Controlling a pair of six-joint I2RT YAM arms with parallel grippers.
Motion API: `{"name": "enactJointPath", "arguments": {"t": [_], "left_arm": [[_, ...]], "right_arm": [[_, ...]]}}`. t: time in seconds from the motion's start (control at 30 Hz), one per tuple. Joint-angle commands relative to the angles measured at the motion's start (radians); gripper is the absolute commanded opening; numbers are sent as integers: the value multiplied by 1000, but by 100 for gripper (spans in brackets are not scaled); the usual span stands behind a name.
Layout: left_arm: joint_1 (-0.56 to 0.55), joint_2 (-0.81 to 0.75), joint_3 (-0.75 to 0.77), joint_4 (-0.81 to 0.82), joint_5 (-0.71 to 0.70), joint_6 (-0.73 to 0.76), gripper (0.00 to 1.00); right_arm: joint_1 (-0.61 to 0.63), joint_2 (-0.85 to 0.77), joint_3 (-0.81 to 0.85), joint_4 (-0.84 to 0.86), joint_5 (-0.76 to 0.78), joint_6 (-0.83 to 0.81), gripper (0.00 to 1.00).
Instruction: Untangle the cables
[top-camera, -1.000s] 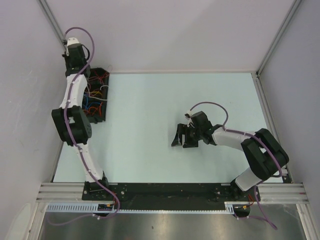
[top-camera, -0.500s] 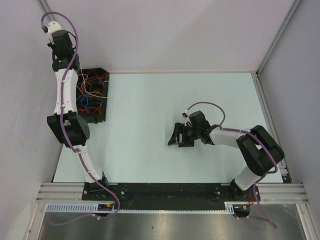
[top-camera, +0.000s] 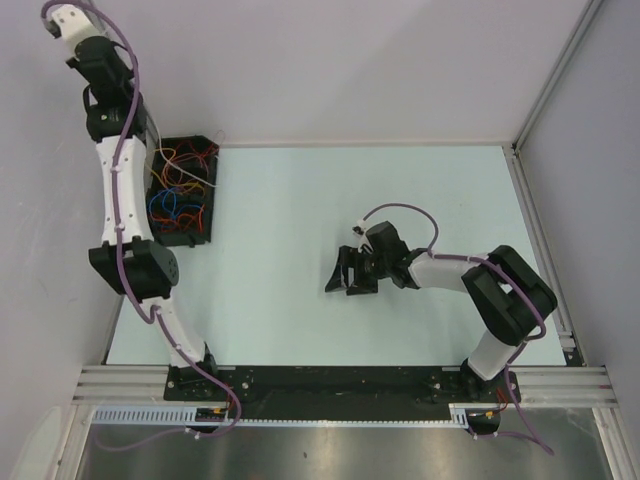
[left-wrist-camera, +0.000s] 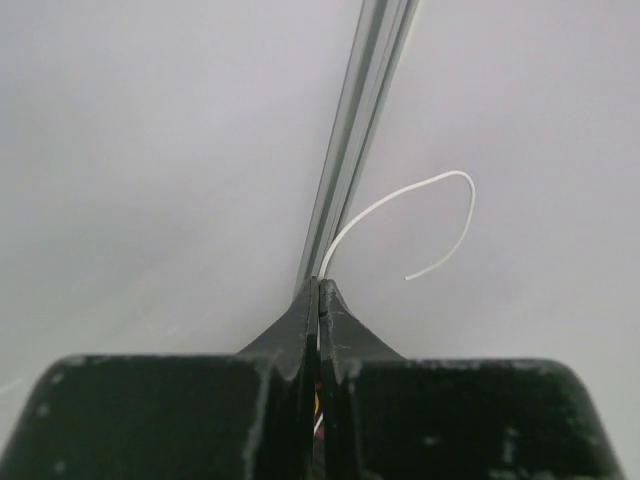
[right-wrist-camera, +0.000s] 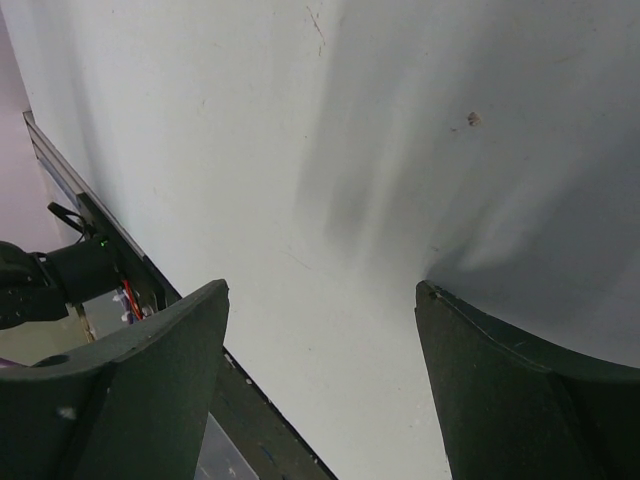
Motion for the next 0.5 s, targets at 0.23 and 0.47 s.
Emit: {"name": "enactJointPath", "arguments": {"t": [0.23,0.47], "left_arm": [[72,-108,137,80,22,-62,0],[143,-122,88,87,140,-137,0]], "right_arm": [[51,30,61,-130,70,3,80],[86,42,90,-144,87,18,80]]}}
